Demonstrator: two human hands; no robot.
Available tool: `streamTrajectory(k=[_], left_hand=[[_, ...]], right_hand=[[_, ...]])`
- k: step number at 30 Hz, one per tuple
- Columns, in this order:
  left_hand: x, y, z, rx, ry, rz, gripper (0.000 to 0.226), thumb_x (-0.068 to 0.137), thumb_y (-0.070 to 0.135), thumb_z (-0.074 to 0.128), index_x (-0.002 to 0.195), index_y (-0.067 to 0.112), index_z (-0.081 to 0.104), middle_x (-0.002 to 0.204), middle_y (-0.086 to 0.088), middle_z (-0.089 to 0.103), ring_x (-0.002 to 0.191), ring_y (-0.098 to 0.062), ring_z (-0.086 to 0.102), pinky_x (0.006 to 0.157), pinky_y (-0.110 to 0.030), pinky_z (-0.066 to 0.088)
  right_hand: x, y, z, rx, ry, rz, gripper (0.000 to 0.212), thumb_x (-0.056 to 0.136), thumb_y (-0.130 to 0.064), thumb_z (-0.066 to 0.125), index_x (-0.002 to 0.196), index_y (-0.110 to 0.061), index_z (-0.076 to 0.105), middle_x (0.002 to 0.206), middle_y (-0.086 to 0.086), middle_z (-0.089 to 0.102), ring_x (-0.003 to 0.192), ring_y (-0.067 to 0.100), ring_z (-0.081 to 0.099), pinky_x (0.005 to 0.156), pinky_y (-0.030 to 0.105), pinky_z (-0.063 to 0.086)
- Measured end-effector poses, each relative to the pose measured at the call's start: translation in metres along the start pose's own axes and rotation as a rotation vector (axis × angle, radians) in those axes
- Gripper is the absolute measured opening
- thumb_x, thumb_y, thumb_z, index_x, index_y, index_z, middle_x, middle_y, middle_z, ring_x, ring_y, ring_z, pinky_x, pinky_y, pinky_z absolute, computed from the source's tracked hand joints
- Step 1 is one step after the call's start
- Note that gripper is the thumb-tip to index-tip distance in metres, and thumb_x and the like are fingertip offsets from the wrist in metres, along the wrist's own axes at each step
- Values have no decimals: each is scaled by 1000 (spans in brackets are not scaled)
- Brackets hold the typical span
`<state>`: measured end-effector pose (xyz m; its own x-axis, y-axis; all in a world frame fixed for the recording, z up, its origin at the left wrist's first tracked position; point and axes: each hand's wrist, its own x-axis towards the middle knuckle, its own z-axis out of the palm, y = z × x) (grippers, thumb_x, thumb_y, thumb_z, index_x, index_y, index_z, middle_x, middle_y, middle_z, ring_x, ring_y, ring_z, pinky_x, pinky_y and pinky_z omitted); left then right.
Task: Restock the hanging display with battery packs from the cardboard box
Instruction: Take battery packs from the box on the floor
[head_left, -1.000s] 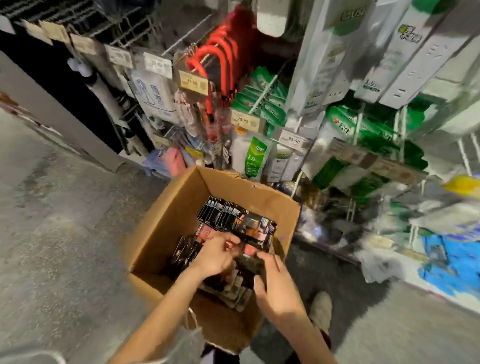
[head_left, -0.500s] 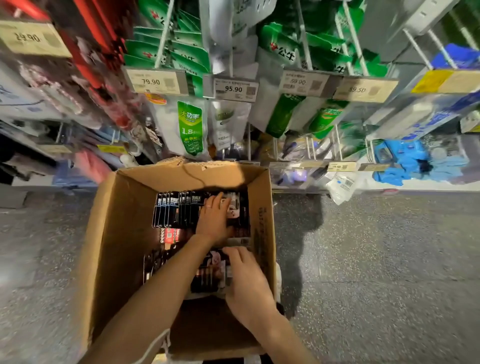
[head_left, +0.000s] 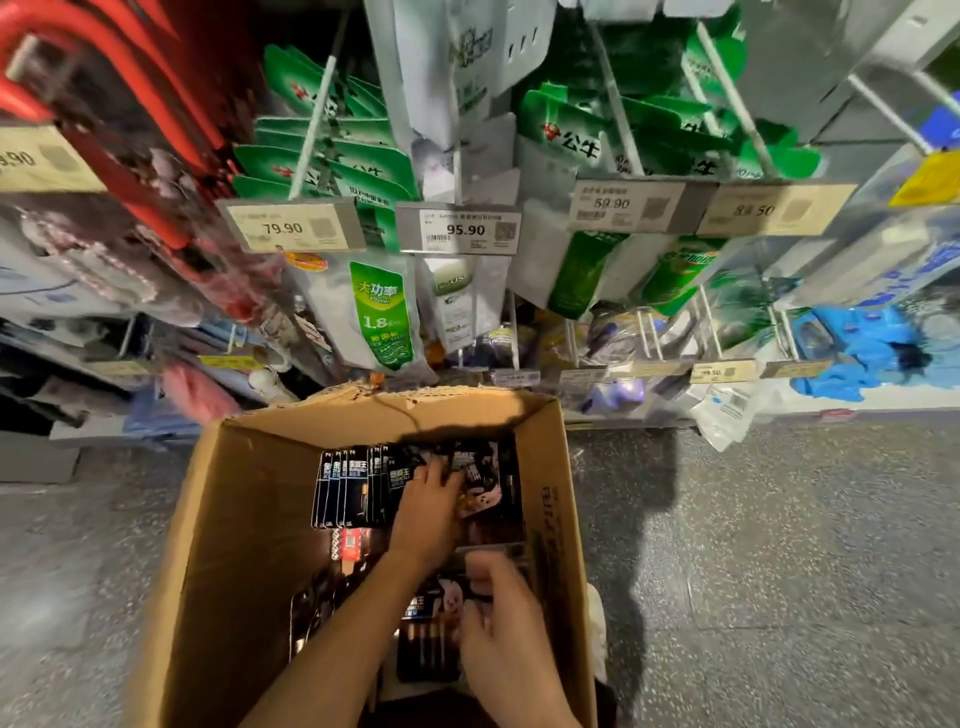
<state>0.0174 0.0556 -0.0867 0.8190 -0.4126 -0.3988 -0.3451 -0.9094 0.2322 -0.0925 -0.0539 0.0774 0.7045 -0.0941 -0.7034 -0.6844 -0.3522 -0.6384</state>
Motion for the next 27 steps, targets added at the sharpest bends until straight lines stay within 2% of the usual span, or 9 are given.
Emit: streamTrajectory(k=[3,5,9,11,12,14,17,20,27], left_hand=[[-26,2,-24,-278,124,-109,60,84,13,70,140,20,52,134,-3,48,121,-27,51,101,-40,49],[-48,10,-43,-415,186,-196,60,87,16,72,142,22,50,134,2,46,127,-21,46,105,-38,47],[-98,45,-70,-614,192,-152,61,90,37,72,143,30,44,136,17,41,130,-5,37,111,-28,39],[-115,48,-78,-764,81,-84,61,88,32,75,141,36,44,132,24,41,127,1,39,109,-22,38],[-120,42,-82,-863,-27,-44,66,85,28,78,140,38,45,132,25,43,129,2,41,109,-20,38],[-124,24,-86,-1124,-237,-28,72,76,22,79,140,35,49,132,21,53,128,0,48,105,-19,41],[-111,5,-69,-1346,-167,-433,59,73,35,69,129,21,58,129,5,63,125,-16,56,100,-29,46],[-77,-2,-39,-1168,-60,-914,46,94,29,68,135,12,55,137,-7,56,127,-27,53,105,-39,43],[-29,-9,10,-1425,-14,-1207,33,96,26,67,115,0,65,108,-15,70,100,-32,69,91,-46,58]], right_hand=[[4,-10,3,156,18,108,29,100,-18,59,112,-41,48,115,-20,53,103,-3,56,78,11,46],[8,-17,5,208,16,133,31,100,-30,60,126,-34,44,121,-15,52,106,0,54,77,14,46],[17,-24,30,467,84,137,62,91,-39,70,146,-26,46,144,1,53,136,24,49,112,42,42],[24,-21,32,786,216,382,52,90,-13,70,139,-11,53,131,18,60,127,34,55,105,41,48],[21,-21,32,686,172,390,44,94,-8,64,138,-8,54,127,16,62,124,32,57,102,40,50],[17,-21,42,901,244,495,34,101,-14,57,136,-14,57,127,8,64,122,27,59,102,44,52],[14,-14,37,880,256,482,34,102,-19,56,136,-19,54,126,9,63,114,28,63,80,39,61],[7,-16,34,918,210,482,39,101,-19,59,139,-22,53,127,9,63,114,28,64,60,29,61],[-17,-9,23,988,130,496,33,94,-13,69,126,-15,62,118,19,67,106,38,66,62,46,63]])
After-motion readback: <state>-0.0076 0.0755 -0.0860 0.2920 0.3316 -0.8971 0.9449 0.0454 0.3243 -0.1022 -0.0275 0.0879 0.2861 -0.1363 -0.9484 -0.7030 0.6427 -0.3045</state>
